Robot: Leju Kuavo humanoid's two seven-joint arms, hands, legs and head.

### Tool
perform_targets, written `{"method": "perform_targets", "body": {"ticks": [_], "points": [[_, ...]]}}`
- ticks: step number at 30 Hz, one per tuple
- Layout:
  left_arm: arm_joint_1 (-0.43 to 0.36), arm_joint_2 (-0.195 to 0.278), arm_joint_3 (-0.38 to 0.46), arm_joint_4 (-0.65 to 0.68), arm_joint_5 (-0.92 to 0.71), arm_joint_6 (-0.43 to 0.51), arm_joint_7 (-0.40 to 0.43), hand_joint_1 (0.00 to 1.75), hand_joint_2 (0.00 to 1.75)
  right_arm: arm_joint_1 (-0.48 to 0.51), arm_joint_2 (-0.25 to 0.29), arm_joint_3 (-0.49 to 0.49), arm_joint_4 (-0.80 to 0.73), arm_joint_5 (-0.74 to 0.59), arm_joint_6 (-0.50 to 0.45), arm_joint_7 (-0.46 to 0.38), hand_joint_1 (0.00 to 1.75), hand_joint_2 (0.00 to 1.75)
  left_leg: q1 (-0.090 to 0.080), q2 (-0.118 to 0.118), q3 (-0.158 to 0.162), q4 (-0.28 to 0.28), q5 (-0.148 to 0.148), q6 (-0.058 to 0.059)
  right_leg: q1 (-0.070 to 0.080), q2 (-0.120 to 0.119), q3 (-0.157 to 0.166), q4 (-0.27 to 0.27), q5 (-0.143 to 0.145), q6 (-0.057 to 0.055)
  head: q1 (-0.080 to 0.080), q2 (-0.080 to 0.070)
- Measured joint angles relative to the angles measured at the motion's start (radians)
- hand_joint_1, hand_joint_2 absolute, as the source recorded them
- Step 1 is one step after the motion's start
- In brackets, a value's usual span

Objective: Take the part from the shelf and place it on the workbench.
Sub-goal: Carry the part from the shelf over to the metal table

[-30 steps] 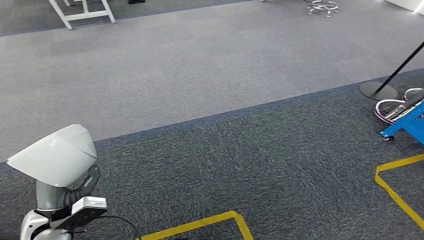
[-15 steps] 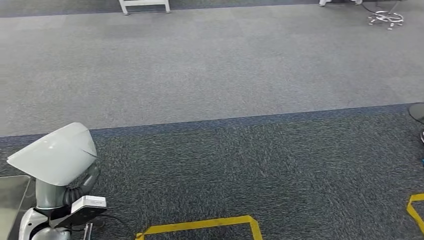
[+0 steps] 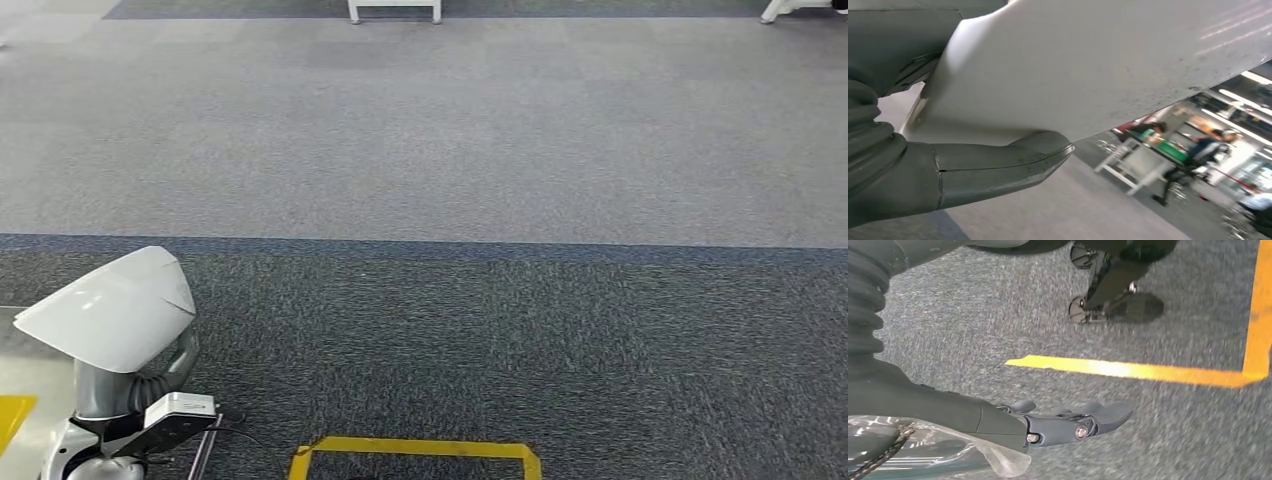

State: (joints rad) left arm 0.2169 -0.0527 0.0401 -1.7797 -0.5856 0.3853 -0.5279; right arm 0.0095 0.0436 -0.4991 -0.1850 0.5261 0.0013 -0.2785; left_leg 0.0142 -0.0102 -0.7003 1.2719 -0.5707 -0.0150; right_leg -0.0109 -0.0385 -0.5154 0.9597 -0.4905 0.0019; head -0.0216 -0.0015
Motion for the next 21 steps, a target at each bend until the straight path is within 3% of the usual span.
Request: {"method": "perform_targets", "body": {"ticks": [1, 3, 5, 8, 10, 12, 13, 14, 15, 16, 18, 20, 21], "points": [[0.000, 0.000, 0.000, 0.000, 0.000, 0.000, 0.000, 1.75, 1.75, 0.000, 0.000, 0.000, 0.000, 0.000, 0.000, 0.000, 0.00, 1.75, 0.005, 0.005, 0.020, -0.041, 0.030, -0.005, -0.001, -0.011, 0.003, 0.001, -0.003, 0.004, 0.000, 0.000], [0.000, 0.000, 0.000, 0.000, 0.000, 0.000, 0.000, 1.75, 1.75, -0.001, 0.000, 0.000, 0.000, 0.000, 0.000, 0.000, 0.00, 1.75, 0.007, 0.038, 0.087, -0.172, 0.090, -0.011, -0.001, -0.030, 0.010, 0.004, -0.011, 0.015, -0.001, 0.000], [-0.001, 0.000, 0.000, 0.000, 0.000, 0.000, 0.000, 1.75, 1.75, -0.003, 0.000, 0.000, 0.000, 0.000, 0.000, 0.000, 0.00, 1.75, 0.003, 0.063, 0.122, -0.246, 0.106, 0.000, 0.004, -0.045, 0.012, 0.011, -0.019, 0.028, -0.001, 0.000], [0.002, 0.002, 0.001, 0.000, 0.000, 0.000, 0.000, 1.75, 1.75, -0.006, 0.000, 0.000, 0.000, 0.000, 0.000, 0.000, 0.00, 1.75, -0.004, 0.044, 0.118, -0.252, 0.102, 0.029, 0.001, -0.062, 0.013, 0.015, -0.028, 0.044, 0.002, 0.000], [0.000, 0.003, 0.001, -0.001, 0.000, 0.000, 0.000, 1.75, 1.75, -0.008, 0.000, 0.000, 0.000, 0.000, 0.000, 0.000, 0.00, 1.75, -0.004, 0.028, 0.119, -0.256, 0.106, 0.045, -0.004, -0.029, -0.006, 0.058, -0.061, 0.052, 0.005, 0.000], [-0.002, 0.003, 0.000, -0.001, -0.001, 0.000, 0.000, 1.75, 1.75, -0.006, 0.001, 0.000, 0.000, 0.000, 0.000, 0.000, 0.00, 1.75, -0.006, 0.014, 0.118, -0.256, 0.107, 0.055, -0.005, 0.017, -0.069, 0.183, -0.123, 0.051, 0.009, 0.000], [-0.002, 0.003, 0.000, -0.001, -0.001, 0.000, 0.000, 1.75, 1.75, -0.003, 0.001, 0.000, 0.000, 0.000, 0.001, 0.000, 0.00, 1.75, -0.009, 0.006, 0.118, -0.256, 0.107, 0.058, -0.005, 0.027, -0.105, 0.252, -0.147, 0.049, 0.010, 0.000], [-0.002, 0.003, 0.000, -0.001, -0.001, 0.000, 0.000, 1.75, 1.75, -0.001, 0.001, 0.000, 0.000, 0.000, 0.001, 0.000, 0.00, 1.75, -0.012, -0.002, 0.118, -0.256, 0.107, 0.059, -0.004, 0.033, -0.134, 0.300, -0.156, 0.046, 0.010, 0.000], [-0.001, 0.003, 0.000, -0.001, -0.001, 0.000, 0.000, 1.75, 1.75, 0.001, 0.001, 0.000, 0.000, 0.000, 0.000, 0.000, 0.00, 1.75, -0.014, -0.010, 0.119, -0.255, 0.106, 0.060, -0.003, 0.035, -0.147, 0.312, -0.145, 0.043, 0.010, 0.000], [-0.001, 0.003, 0.000, -0.001, -0.001, 0.000, 0.000, 1.75, 1.75, 0.002, 0.001, 0.000, 0.000, 0.000, 0.000, 0.000, 0.00, 1.75, -0.016, -0.017, 0.120, -0.255, 0.106, 0.060, -0.001, 0.036, -0.139, 0.282, -0.116, 0.038, 0.010, 0.000], [-0.001, 0.003, 0.000, -0.001, -0.001, 0.000, 0.000, 1.75, 1.75, 0.000, 0.001, 0.000, 0.000, 0.000, 0.000, 0.000, 0.00, 1.75, -0.019, -0.027, 0.123, -0.255, 0.105, 0.059, 0.003, 0.046, -0.086, 0.151, -0.042, 0.025, 0.010, 0.000], [-0.001, 0.003, 0.000, -0.001, -0.001, 0.000, 0.000, 1.75, 1.75, -0.003, 0.001, 0.000, 0.000, 0.000, 0.000, 0.000, 0.00, 1.75, -0.022, -0.035, 0.121, -0.253, 0.105, 0.054, 0.007, 0.057, -0.040, 0.053, -0.009, 0.019, 0.009, 0.000], [-0.001, 0.003, 0.000, -0.001, -0.001, 0.000, 0.000, 1.75, 1.75, -0.004, 0.001, 0.000, 0.000, 0.000, 0.000, 0.000, 0.00, 1.75, -0.023, -0.037, 0.118, -0.251, 0.104, 0.053, 0.007, 0.060, -0.032, 0.038, -0.010, 0.021, 0.009, 0.000]]}}
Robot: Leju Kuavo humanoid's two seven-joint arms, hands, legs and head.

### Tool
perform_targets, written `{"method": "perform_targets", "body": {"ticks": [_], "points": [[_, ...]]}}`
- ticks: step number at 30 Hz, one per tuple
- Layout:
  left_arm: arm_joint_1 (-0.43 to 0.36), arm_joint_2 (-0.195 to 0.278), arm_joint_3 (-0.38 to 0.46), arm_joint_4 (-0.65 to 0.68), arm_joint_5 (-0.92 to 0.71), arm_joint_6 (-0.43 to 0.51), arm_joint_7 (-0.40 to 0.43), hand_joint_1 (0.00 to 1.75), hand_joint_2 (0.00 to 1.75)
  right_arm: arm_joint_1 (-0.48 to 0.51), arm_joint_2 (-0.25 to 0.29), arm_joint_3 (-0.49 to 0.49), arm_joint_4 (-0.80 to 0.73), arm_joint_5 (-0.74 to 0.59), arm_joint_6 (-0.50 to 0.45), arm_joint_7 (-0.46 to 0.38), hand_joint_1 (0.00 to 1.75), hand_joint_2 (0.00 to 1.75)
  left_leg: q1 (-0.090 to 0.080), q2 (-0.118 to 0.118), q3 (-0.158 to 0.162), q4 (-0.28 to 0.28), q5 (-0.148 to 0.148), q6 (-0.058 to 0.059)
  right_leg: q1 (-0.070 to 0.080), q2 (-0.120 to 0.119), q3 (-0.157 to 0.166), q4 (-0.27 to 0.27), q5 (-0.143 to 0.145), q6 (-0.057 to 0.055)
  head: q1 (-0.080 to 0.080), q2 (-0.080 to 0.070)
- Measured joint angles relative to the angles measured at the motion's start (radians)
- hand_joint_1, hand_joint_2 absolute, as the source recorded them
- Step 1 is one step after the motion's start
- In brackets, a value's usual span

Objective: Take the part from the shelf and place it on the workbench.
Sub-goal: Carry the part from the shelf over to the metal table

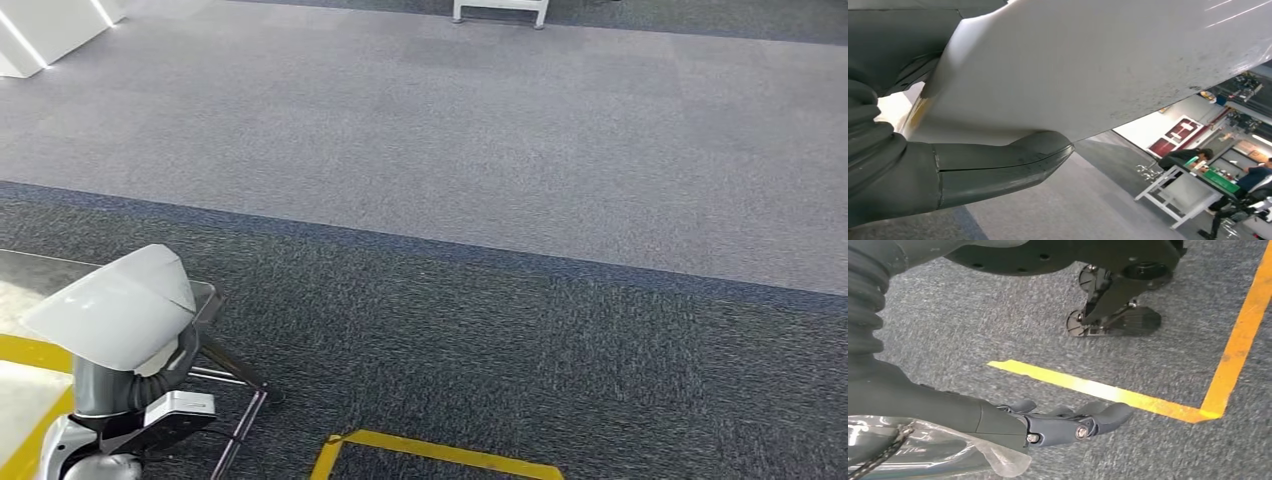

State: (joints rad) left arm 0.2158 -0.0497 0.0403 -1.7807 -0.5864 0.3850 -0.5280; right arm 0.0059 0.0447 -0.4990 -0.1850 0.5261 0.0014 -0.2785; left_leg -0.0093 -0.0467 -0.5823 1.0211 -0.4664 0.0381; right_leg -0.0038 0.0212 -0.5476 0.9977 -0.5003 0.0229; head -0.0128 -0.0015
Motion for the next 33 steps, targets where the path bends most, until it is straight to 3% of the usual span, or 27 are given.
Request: {"method": "perform_targets", "body": {"ticks": [4, 7, 8, 10, 12, 13, 15, 16, 17, 18, 20, 21, 23, 25, 26, 27, 28, 30, 32, 33], "points": [[0.000, 0.001, 0.000, 0.000, 0.000, 0.000, 0.000, 1.75, 1.75, 0.001, 0.001, 0.000, 0.000, 0.000, 0.000, 0.000, 0.00, 1.75, -0.002, -0.001, -0.001, -0.002, 0.002, 0.008, -0.003, -0.002, 0.004, -0.012, 0.007, 0.011, -0.001, 0.000], [-0.001, 0.001, -0.001, -0.004, 0.000, 0.000, 0.000, 1.75, 1.75, -0.002, 0.002, 0.000, 0.000, 0.000, -0.001, 0.000, 0.00, 1.75, 0.002, 0.002, 0.035, -0.066, 0.030, 0.021, -0.002, -0.005, 0.015, -0.029, 0.008, 0.018, 0.000, 0.000], [-0.002, 0.002, 0.000, -0.005, 0.000, 0.000, 0.000, 1.75, 1.75, -0.003, 0.002, 0.000, 0.000, 0.000, -0.001, -0.001, 0.00, 1.75, 0.007, 0.004, 0.051, -0.093, 0.042, 0.023, -0.001, -0.007, 0.008, -0.011, -0.007, 0.020, 0.002, 0.000], [-0.003, 0.002, 0.000, -0.005, 0.001, 0.000, 0.000, 1.75, 1.75, -0.004, 0.002, 0.000, 0.000, 0.001, 0.000, 0.000, 0.00, 1.75, 0.014, 0.006, 0.066, -0.119, 0.054, 0.021, -0.008, -0.010, -0.043, 0.089, -0.062, 0.027, 0.006, 0.000], [-0.002, 0.001, 0.000, -0.005, 0.001, 0.000, 0.000, 1.75, 1.75, -0.003, 0.002, 0.000, 0.000, 0.001, 0.000, 0.000, 0.00, 1.75, 0.020, 0.007, 0.064, -0.116, 0.052, 0.011, -0.024, -0.011, -0.097, 0.189, -0.094, 0.042, 0.006, 0.000], [-0.001, 0.000, 0.000, -0.005, 0.001, 0.000, 0.000, 1.75, 1.75, -0.002, 0.002, 0.000, 0.000, 0.001, 0.000, 0.000, 0.00, 1.75, 0.025, 0.007, 0.063, -0.111, 0.048, 0.003, -0.033, -0.012, -0.102, 0.197, -0.085, 0.051, 0.006, 0.000], [-0.001, -0.003, 0.002, -0.007, -0.012, 0.015, -0.014, 1.75, 1.75, -0.002, 0.002, 0.000, 0.000, 0.003, -0.002, 0.001, 0.00, 1.75, 0.040, 0.000, 0.057, -0.086, 0.034, -0.024, -0.055, -0.003, -0.057, 0.107, -0.028, 0.077, 0.007, 0.000], [0.002, -0.014, 0.011, -0.018, -0.033, 0.049, -0.037, 1.75, 1.75, -0.003, 0.008, 0.000, 0.000, 0.007, -0.006, 0.004, 0.00, 1.75, 0.047, -0.005, 0.046, -0.066, 0.022, -0.041, -0.059, 0.015, -0.027, 0.058, -0.011, 0.089, 0.009, 0.000], [0.009, -0.036, 0.027, -0.043, -0.060, 0.105, -0.067, 1.75, 1.75, -0.002, 0.013, 0.000, 0.001, 0.013, -0.013, 0.008, 0.00, 1.75, 0.052, -0.011, 0.033, -0.043, 0.009, -0.056, -0.063, 0.029, -0.007, 0.024, -0.002, 0.089, 0.010, 0.000], [0.021, -0.066, 0.046, -0.076, -0.086, 0.174, -0.093, 1.75, 1.75, 0.001, 0.019, 0.001, 0.001, 0.020, -0.022, 0.012, 0.00, 1.75, 0.056, -0.016, 0.021, -0.024, 0.000, -0.068, -0.063, 0.040, 0.001, 0.013, -0.006, 0.081, 0.010, 0.000], [0.055, -0.119, 0.081, -0.151, -0.119, 0.284, -0.102, 1.75, 1.75, 0.010, 0.025, 0.001, 0.001, 0.029, -0.036, 0.018, 0.00, 1.75, 0.062, -0.028, 0.010, -0.010, -0.005, -0.079, -0.055, 0.027, -0.002, 0.026, -0.018, 0.049, 0.007, 0.000], [0.072, -0.134, 0.093, -0.178, -0.126, 0.306, -0.092, 1.75, 1.75, 0.013, 0.025, 0.000, 0.001, 0.032, -0.039, 0.019, 0.00, 1.75, 0.065, -0.032, 0.009, -0.009, -0.005, -0.081, -0.051, 0.016, -0.001, 0.029, -0.021, 0.039, 0.006, 0.000], [0.092, -0.154, 0.115, -0.216, -0.136, 0.315, -0.079, 1.75, 1.75, 0.012, 0.027, 0.000, 0.002, 0.035, -0.041, 0.020, 0.00, 1.75, 0.065, -0.012, -0.011, 0.033, -0.033, -0.079, -0.045, -0.011, 0.001, 0.031, -0.023, 0.025, 0.001, 0.000], [0.097, -0.172, 0.129, -0.238, -0.139, 0.315, -0.080, 1.75, 1.75, 0.011, 0.028, 0.000, 0.002, 0.036, -0.041, 0.020, 0.00, 1.75, 0.056, 0.024, -0.063, 0.153, -0.099, -0.068, -0.037, -0.039, 0.002, 0.030, -0.025, 0.015, -0.004, 0.000], [0.097, -0.180, 0.134, -0.245, -0.139, 0.315, -0.083, 1.75, 1.75, 0.010, 0.028, 0.000, 0.002, 0.036, -0.039, 0.021, 0.00, 1.75, 0.051, 0.031, -0.093, 0.221, -0.129, -0.063, -0.032, -0.053, 0.002, 0.031, -0.027, 0.012, -0.004, 0.000], [0.098, -0.187, 0.138, -0.248, -0.140, 0.315, -0.085, 1.75, 1.75, 0.010, 0.028, 0.000, 0.002, 0.036, -0.038, 0.021, 0.00, 1.75, 0.047, 0.034, -0.114, 0.271, -0.145, -0.056, -0.027, -0.068, 0.004, 0.031, -0.029, 0.008, -0.004, 0.000], [0.098, -0.193, 0.143, -0.251, -0.140, 0.315, -0.086, 1.75, 1.75, 0.009, 0.028, 0.000, 0.002, 0.036, -0.038, 0.021, 0.00, 1.75, 0.042, 0.035, -0.119, 0.289, -0.143, -0.049, -0.022, -0.081, 0.006, 0.031, -0.031, 0.005, -0.003, 0.000], [0.099, -0.201, 0.151, -0.255, -0.141, 0.315, -0.088, 1.75, 1.75, 0.005, 0.028, 0.000, 0.002, 0.037, -0.037, 0.021, 0.00, 1.75, 0.028, 0.045, -0.082, 0.219, -0.088, -0.030, -0.015, -0.103, 0.014, 0.031, -0.038, 0.002, -0.003, 0.000], [0.098, -0.207, 0.156, -0.261, -0.143, 0.315, -0.089, 1.75, 1.75, 0.001, 0.029, 0.000, 0.001, 0.037, -0.036, 0.020, 0.00, 1.75, 0.009, 0.089, -0.022, 0.102, -0.037, -0.011, -0.011, -0.121, 0.021, 0.031, -0.046, 0.006, -0.004, 0.000], [0.096, -0.210, 0.158, -0.263, -0.144, 0.315, -0.090, 1.75, 1.75, -0.001, 0.030, 0.000, 0.001, 0.037, -0.036, 0.019, 0.00, 1.75, 0.001, 0.109, -0.003, 0.062, -0.031, -0.006, -0.008, -0.131, 0.024, 0.031, -0.049, 0.009, -0.003, 0.000]]}}
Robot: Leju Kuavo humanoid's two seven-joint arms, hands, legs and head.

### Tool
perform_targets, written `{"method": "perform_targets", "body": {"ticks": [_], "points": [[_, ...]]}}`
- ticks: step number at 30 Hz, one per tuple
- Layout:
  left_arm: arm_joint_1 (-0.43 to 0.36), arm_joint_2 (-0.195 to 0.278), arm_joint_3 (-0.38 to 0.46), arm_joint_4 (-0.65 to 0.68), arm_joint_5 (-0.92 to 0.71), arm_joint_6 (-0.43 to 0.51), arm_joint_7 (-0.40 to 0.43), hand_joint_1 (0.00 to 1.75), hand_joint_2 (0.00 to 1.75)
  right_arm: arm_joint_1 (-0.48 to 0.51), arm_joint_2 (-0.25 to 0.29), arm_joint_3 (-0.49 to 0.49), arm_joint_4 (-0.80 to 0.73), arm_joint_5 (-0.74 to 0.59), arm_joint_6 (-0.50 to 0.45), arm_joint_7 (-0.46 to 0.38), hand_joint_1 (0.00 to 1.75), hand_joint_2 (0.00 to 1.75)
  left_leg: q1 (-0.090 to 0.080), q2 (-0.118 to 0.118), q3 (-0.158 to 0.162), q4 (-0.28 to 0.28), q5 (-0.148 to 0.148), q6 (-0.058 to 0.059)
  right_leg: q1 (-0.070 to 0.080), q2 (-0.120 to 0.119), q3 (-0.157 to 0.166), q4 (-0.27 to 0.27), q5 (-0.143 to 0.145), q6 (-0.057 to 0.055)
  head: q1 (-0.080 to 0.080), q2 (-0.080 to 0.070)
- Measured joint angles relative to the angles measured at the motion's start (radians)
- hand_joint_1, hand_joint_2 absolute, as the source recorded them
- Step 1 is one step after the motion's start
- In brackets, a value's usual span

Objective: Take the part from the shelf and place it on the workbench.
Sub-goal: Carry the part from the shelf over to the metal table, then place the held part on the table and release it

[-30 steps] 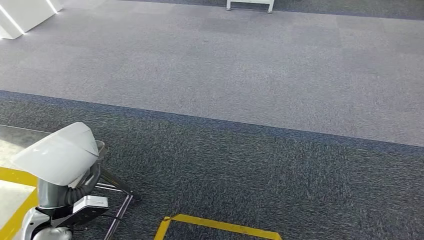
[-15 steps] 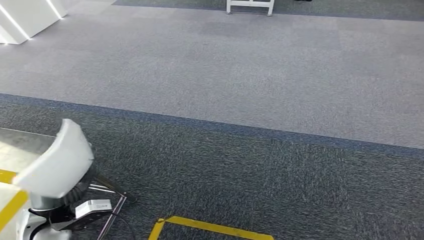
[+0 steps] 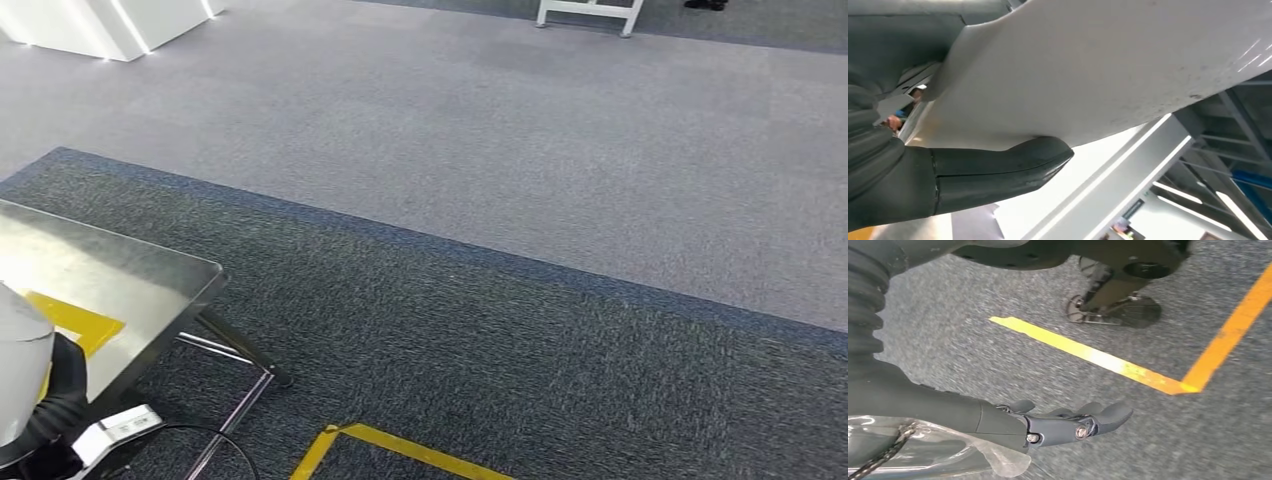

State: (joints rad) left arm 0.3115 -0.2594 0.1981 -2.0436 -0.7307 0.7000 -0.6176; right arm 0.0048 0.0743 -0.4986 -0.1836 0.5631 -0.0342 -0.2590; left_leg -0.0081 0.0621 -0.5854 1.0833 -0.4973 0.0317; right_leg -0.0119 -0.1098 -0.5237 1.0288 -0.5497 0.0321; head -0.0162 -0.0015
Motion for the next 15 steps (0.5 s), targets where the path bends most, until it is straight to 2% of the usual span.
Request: {"method": "perform_targets", "body": {"ticks": [1, 3, 4, 5, 7, 8, 9, 10, 11, 12, 13, 14, 15], "points": [[-0.001, -0.003, 0.001, -0.001, -0.001, 0.000, 0.000, 1.75, 1.75, -0.002, 0.001, 0.000, 0.000, 0.000, 0.000, 0.000, 0.00, 1.75, -0.006, 0.011, 0.008, -0.019, -0.004, 0.002, 0.002, -0.011, 0.001, -0.001, -0.002, 0.004, 0.000, 0.000], [0.000, -0.007, 0.003, -0.003, -0.002, 0.000, -0.001, 1.75, 1.75, -0.006, 0.001, 0.000, 0.000, 0.000, 0.001, -0.001, 0.00, 1.75, -0.007, -0.007, 0.010, -0.035, -0.007, 0.004, 0.003, -0.033, 0.005, -0.004, -0.003, 0.011, 0.000, 0.000], [0.001, -0.010, 0.005, -0.004, -0.003, 0.000, -0.001, 1.75, 1.75, -0.008, 0.001, 0.000, 0.000, 0.001, 0.001, -0.001, 0.00, 1.75, -0.005, -0.019, 0.012, -0.040, -0.004, 0.007, 0.001, -0.024, 0.005, -0.002, -0.009, 0.015, 0.000, 0.000], [0.000, -0.012, 0.007, -0.006, -0.004, 0.001, -0.001, 1.75, 1.75, -0.009, 0.001, 0.000, -0.001, 0.002, 0.001, -0.001, 0.00, 1.75, -0.003, -0.032, 0.015, -0.046, -0.001, 0.011, -0.001, 0.001, -0.004, 0.017, -0.023, 0.018, 0.001, 0.000], [-0.003, -0.017, 0.008, -0.008, -0.007, 0.001, -0.001, 1.75, 1.75, -0.009, 0.001, 0.000, -0.001, 0.002, 0.002, -0.002, 0.00, 1.75, 0.001, -0.055, 0.018, -0.052, 0.003, 0.018, -0.004, 0.072, -0.054, 0.116, -0.072, 0.023, 0.007, 0.000], [-0.005, -0.019, 0.008, -0.008, -0.009, 0.001, -0.001, 1.75, 1.75, -0.006, 0.001, 0.000, -0.001, 0.002, 0.003, -0.002, 0.00, 1.75, 0.000, -0.068, 0.018, -0.051, 0.003, 0.021, -0.004, 0.093, -0.091, 0.184, -0.095, 0.023, 0.009, 0.000], [-0.005, -0.021, 0.008, -0.008, -0.012, 0.001, -0.001, 1.75, 1.75, -0.004, 0.001, 0.000, 0.000, 0.002, 0.004, -0.001, 0.00, 1.75, -0.001, -0.083, 0.019, -0.051, 0.002, 0.023, -0.003, 0.103, -0.125, 0.239, -0.106, 0.024, 0.009, 0.000], [-0.005, -0.022, 0.009, -0.008, -0.014, 0.001, -0.001, 1.75, 1.75, -0.001, 0.001, 0.000, 0.000, 0.002, 0.004, -0.001, 0.00, 1.75, -0.003, -0.099, 0.020, -0.051, 0.002, 0.024, -0.003, 0.107, -0.147, 0.264, -0.099, 0.023, 0.009, 0.000], [-0.005, -0.023, 0.009, -0.008, -0.016, 0.001, 0.000, 1.75, 1.75, 0.001, 0.001, 0.000, 0.000, 0.002, 0.005, -0.002, 0.00, 1.75, -0.004, -0.115, 0.022, -0.051, 0.001, 0.024, -0.002, 0.110, -0.152, 0.251, -0.071, 0.021, 0.009, 0.000], [-0.005, -0.025, 0.010, -0.008, -0.017, 0.001, 0.000, 1.75, 1.75, 0.001, 0.001, 0.000, 0.000, 0.002, 0.006, -0.002, 0.00, 1.75, -0.004, -0.130, 0.026, -0.051, 0.000, 0.025, -0.001, 0.118, -0.140, 0.204, -0.029, 0.018, 0.009, 0.000], [-0.005, -0.027, 0.010, -0.008, -0.018, 0.001, 0.000, 1.75, 1.75, 0.001, 0.001, 0.000, 0.000, 0.002, 0.006, -0.002, 0.00, 1.75, -0.004, -0.144, 0.028, -0.051, -0.001, 0.024, -0.001, 0.136, -0.118, 0.140, 0.013, 0.013, 0.009, 0.000], [-0.006, -0.028, 0.011, -0.008, -0.019, 0.001, 0.000, 1.75, 1.75, 0.001, 0.001, 0.000, 0.000, 0.002, 0.007, -0.003, 0.00, 1.75, -0.005, -0.157, 0.029, -0.049, -0.003, 0.022, -0.002, 0.161, -0.094, 0.079, 0.042, 0.008, 0.008, 0.000], [-0.007, -0.030, 0.011, -0.008, -0.019, 0.001, 0.000, 1.75, 1.75, 0.000, 0.000, 0.000, 0.000, 0.002, 0.008, -0.003, 0.00, 1.75, -0.004, -0.168, 0.027, -0.047, -0.004, 0.019, -0.003, 0.181, -0.072, 0.033, 0.054, 0.004, 0.009, 0.000]]}}
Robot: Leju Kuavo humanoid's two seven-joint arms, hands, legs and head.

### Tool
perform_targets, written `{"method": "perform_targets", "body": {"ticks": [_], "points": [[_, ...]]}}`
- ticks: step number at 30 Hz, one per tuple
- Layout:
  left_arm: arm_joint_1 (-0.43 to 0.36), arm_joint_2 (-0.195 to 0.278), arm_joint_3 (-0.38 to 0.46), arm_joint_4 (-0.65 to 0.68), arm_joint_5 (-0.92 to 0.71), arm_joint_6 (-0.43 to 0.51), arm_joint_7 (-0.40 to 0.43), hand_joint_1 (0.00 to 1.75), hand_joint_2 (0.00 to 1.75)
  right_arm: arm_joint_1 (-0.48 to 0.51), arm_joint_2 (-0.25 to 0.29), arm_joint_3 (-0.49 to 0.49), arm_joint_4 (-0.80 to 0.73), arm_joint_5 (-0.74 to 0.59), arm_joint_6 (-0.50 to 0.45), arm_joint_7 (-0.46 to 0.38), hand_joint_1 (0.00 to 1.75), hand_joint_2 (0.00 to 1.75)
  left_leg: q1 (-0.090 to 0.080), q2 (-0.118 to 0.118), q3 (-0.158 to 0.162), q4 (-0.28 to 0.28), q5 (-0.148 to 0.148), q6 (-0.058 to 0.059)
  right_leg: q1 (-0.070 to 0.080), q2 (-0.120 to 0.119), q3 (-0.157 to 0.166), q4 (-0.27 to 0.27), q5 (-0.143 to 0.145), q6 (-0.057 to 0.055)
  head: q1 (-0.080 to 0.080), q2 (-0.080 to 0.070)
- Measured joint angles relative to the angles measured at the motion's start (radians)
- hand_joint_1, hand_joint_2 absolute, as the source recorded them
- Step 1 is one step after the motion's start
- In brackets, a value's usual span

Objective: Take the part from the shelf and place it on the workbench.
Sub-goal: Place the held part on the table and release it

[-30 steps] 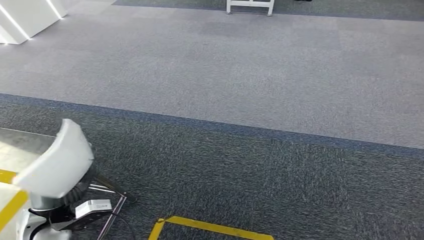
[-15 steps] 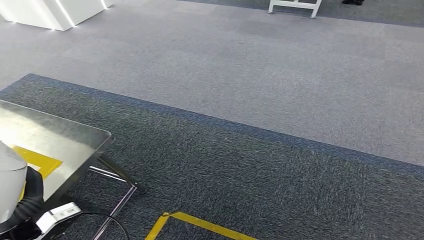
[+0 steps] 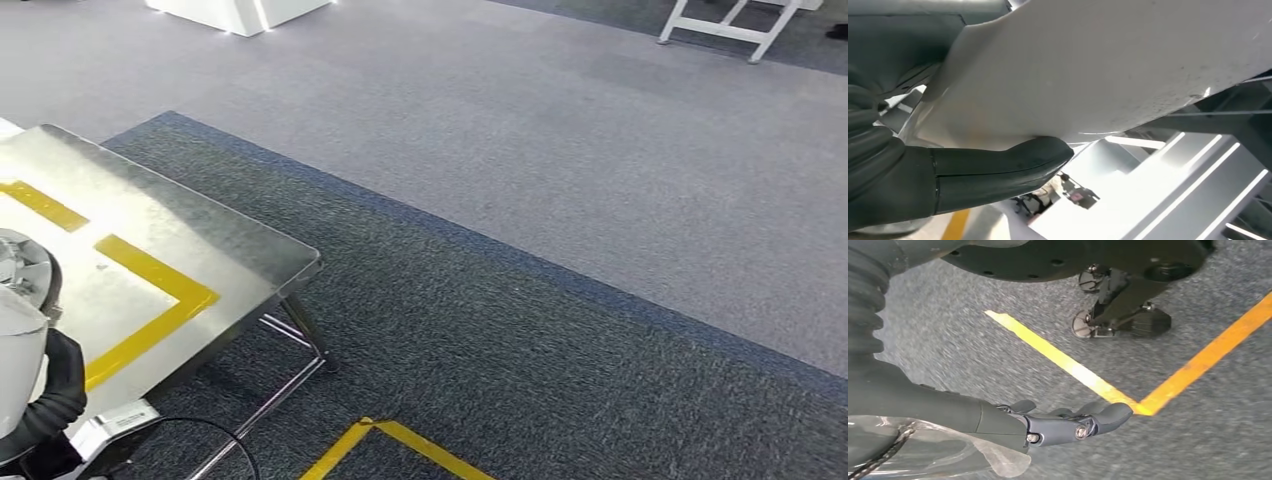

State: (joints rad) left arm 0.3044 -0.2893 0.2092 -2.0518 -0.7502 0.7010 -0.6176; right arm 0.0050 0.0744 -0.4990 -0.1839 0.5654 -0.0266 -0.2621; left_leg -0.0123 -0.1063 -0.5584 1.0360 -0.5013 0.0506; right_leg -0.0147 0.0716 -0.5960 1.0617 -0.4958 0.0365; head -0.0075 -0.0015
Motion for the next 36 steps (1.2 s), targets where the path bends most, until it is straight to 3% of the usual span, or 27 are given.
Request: {"method": "perform_targets", "body": {"ticks": [2, 3, 4, 6, 8, 10, 11, 12, 14, 16, 17, 19, 21, 23, 25, 26, 28, 30, 32, 34, 36], "points": [[-0.001, -0.002, 0.001, 0.000, 0.000, 0.000, 0.000, 1.75, 1.75, -0.001, -0.001, 0.000, 0.000, 0.000, 0.001, 0.000, 0.00, 1.75, 0.004, -0.022, -0.008, 0.001, 0.002, -0.010, 0.000, 0.015, 0.021, -0.034, -0.005, -0.004, -0.001, 0.000], [-0.001, -0.003, 0.002, -0.001, 0.002, 0.000, -0.001, 1.75, 1.75, -0.002, 0.000, 0.000, 0.000, 0.000, 0.002, -0.001, 0.00, 1.75, 0.007, -0.033, -0.012, 0.000, 0.004, -0.016, 0.000, 0.005, 0.026, -0.042, -0.007, -0.006, -0.001, 0.000], [0.000, -0.004, 0.004, -0.002, 0.005, 0.000, -0.002, 1.75, 1.75, -0.003, 0.000, 0.000, 0.000, 0.000, 0.002, -0.001, 0.00, 1.75, 0.006, -0.030, -0.015, 0.003, 0.001, -0.022, -0.001, -0.007, 0.030, -0.048, -0.005, -0.009, -0.001, 0.000], [-0.003, -0.006, 0.008, -0.005, 0.015, 0.000, -0.004, 1.75, 1.75, -0.002, 0.001, -0.001, 0.000, 0.001, 0.002, -0.003, 0.00, 1.75, 0.004, 0.017, -0.035, 0.047, -0.030, -0.035, -0.006, -0.036, 0.042, -0.062, -0.002, -0.018, -0.007, 0.000], [-0.007, -0.010, 0.013, -0.006, 0.022, 0.000, -0.005, 1.75, 1.75, 0.001, 0.001, -0.002, 0.000, 0.001, 0.001, -0.005, 0.00, 1.75, 0.010, 0.075, -0.089, 0.159, -0.087, -0.048, -0.007, -0.068, 0.050, -0.066, -0.005, -0.024, -0.012, 0.000], [-0.008, -0.015, 0.024, -0.006, 0.026, 0.000, -0.007, 1.75, 1.75, 0.003, 0.001, -0.003, 0.000, 0.001, 0.002, -0.007, 0.00, 1.75, 0.021, 0.093, -0.135, 0.249, -0.111, -0.060, -0.009, -0.099, 0.054, -0.066, -0.010, -0.023, -0.012, 0.000], [-0.007, -0.019, 0.032, -0.006, 0.027, 0.000, -0.008, 1.75, 1.75, 0.003, 0.002, -0.003, 0.000, 0.002, 0.002, -0.007, 0.00, 1.75, 0.025, 0.097, -0.136, 0.248, -0.097, -0.065, -0.011, -0.114, 0.057, -0.066, -0.013, -0.021, -0.012, 0.000], [-0.007, -0.024, 0.039, -0.006, 0.028, 0.000, -0.010, 1.75, 1.75, 0.003, 0.002, -0.004, 0.000, 0.002, 0.002, -0.008, 0.00, 1.75, 0.029, 0.104, -0.118, 0.210, -0.066, -0.070, -0.013, -0.128, 0.061, -0.066, -0.016, -0.017, -0.013, 0.000], [-0.008, -0.031, 0.049, -0.006, 0.031, 0.000, -0.015, 1.75, 1.75, 0.002, 0.003, -0.006, 0.000, 0.002, 0.002, -0.008, 0.00, 1.75, 0.030, 0.144, -0.054, 0.083, -0.003, -0.075, -0.015, -0.151, 0.071, -0.065, -0.024, -0.007, -0.014, 0.000], [-0.010, -0.037, 0.058, -0.008, 0.035, 0.000, -0.018, 1.75, 1.75, 0.002, 0.003, -0.008, 0.000, 0.003, 0.002, -0.010, 0.00, 1.75, 0.024, 0.176, -0.020, 0.007, 0.017, -0.064, -0.010, -0.172, 0.078, -0.064, -0.031, 0.008, -0.014, 0.000], [-0.010, -0.039, 0.064, -0.009, 0.039, 0.000, -0.019, 1.75, 1.75, 0.001, 0.003, -0.009, 0.000, 0.004, 0.002, -0.010, 0.00, 1.75, 0.020, 0.176, -0.021, 0.001, 0.012, -0.056, -0.008, -0.183, 0.081, -0.064, -0.033, 0.015, -0.015, 0.000], [-0.008, -0.043, 0.085, -0.015, 0.047, 0.000, -0.017, 1.75, 1.75, -0.003, 0.003, -0.010, -0.001, 0.006, 0.001, -0.010, 0.00, 1.75, 0.019, 0.154, -0.022, -0.003, 0.013, -0.038, -0.011, -0.197, 0.087, -0.066, -0.039, 0.028, -0.015, 0.000], [-0.007, -0.047, 0.106, -0.025, 0.057, 0.000, -0.016, 1.75, 1.75, -0.005, 0.004, -0.011, -0.001, 0.009, 0.001, -0.010, 0.00, 1.75, 0.021, 0.133, -0.018, -0.008, 0.016, -0.024, -0.014, -0.156, 0.073, -0.028, -0.070, 0.035, -0.012, 0.000], [-0.007, -0.049, 0.120, -0.031, 0.064, 0.000, -0.015, 1.75, 1.75, -0.004, 0.004, -0.013, -0.001, 0.010, -0.001, -0.010, 0.00, 1.75, 0.021, 0.111, -0.018, -0.010, 0.018, -0.013, -0.013, -0.096, 0.014, 0.091, -0.130, 0.033, -0.008, 0.000], [-0.005, -0.050, 0.135, -0.031, 0.079, 0.000, -0.015, 1.75, 1.75, 0.001, 0.005, -0.015, -0.001, 0.013, -0.002, -0.009, 0.00, 1.75, 0.016, 0.083, -0.018, -0.010, 0.017, -0.008, -0.010, -0.077, -0.052, 0.207, -0.163, 0.028, -0.007, 0.000], [-0.004, -0.051, 0.146, -0.031, 0.092, 0.000, -0.016, 1.75, 1.75, 0.003, 0.005, -0.016, 0.000, 0.016, -0.002, -0.009, 0.00, 1.75, 0.014, 0.068, -0.017, -0.009, 0.017, -0.007, -0.009, -0.074, -0.065, 0.219, -0.153, 0.024, -0.007, 0.000], [0.000, -0.052, 0.173, -0.031, 0.120, 0.000, -0.017, 1.75, 1.75, 0.004, 0.005, -0.017, 0.000, 0.022, -0.003, -0.009, 0.00, 1.75, 0.011, 0.039, -0.013, -0.009, 0.016, -0.008, -0.007, -0.062, -0.038, 0.133, -0.082, 0.014, -0.007, 0.000], [0.000, -0.054, 0.201, -0.031, 0.143, 0.000, -0.019, 1.75, 1.75, 0.003, 0.006, -0.019, 0.000, 0.024, -0.005, -0.009, 0.00, 1.75, 0.010, 0.013, -0.014, -0.007, 0.014, -0.012, -0.007, -0.018, 0.015, 0.007, -0.029, 0.003, -0.008, 0.000], [-0.001, -0.056, 0.226, -0.031, 0.153, 0.000, -0.017, 1.75, 1.75, 0.002, 0.006, -0.023, 0.000, 0.024, -0.003, -0.010, 0.00, 1.75, 0.013, -0.009, -0.020, -0.004, 0.016, -0.023, -0.006, 0.009, 0.042, -0.045, -0.024, -0.002, -0.008, 0.000], [-0.002, -0.056, 0.249, -0.030, 0.151, 0.000, -0.007, 1.75, 1.75, 0.000, 0.008, -0.026, -0.001, 0.024, 0.001, -0.010, 0.00, 1.75, 0.017, -0.023, -0.026, -0.005, 0.018, -0.036, -0.005, -0.009, 0.051, -0.053, -0.023, -0.009, -0.008, 0.000], [-0.007, -0.056, 0.270, -0.027, 0.146, 0.000, 0.009, 1.75, 1.75, 0.001, 0.010, -0.027, -0.001, 0.024, 0.004, -0.010, 0.00, 1.75, 0.015, 0.019, -0.038, 0.021, 0.000, -0.048, -0.008, -0.033, 0.058, -0.062, -0.020, -0.019, -0.013, 0.000]]}}
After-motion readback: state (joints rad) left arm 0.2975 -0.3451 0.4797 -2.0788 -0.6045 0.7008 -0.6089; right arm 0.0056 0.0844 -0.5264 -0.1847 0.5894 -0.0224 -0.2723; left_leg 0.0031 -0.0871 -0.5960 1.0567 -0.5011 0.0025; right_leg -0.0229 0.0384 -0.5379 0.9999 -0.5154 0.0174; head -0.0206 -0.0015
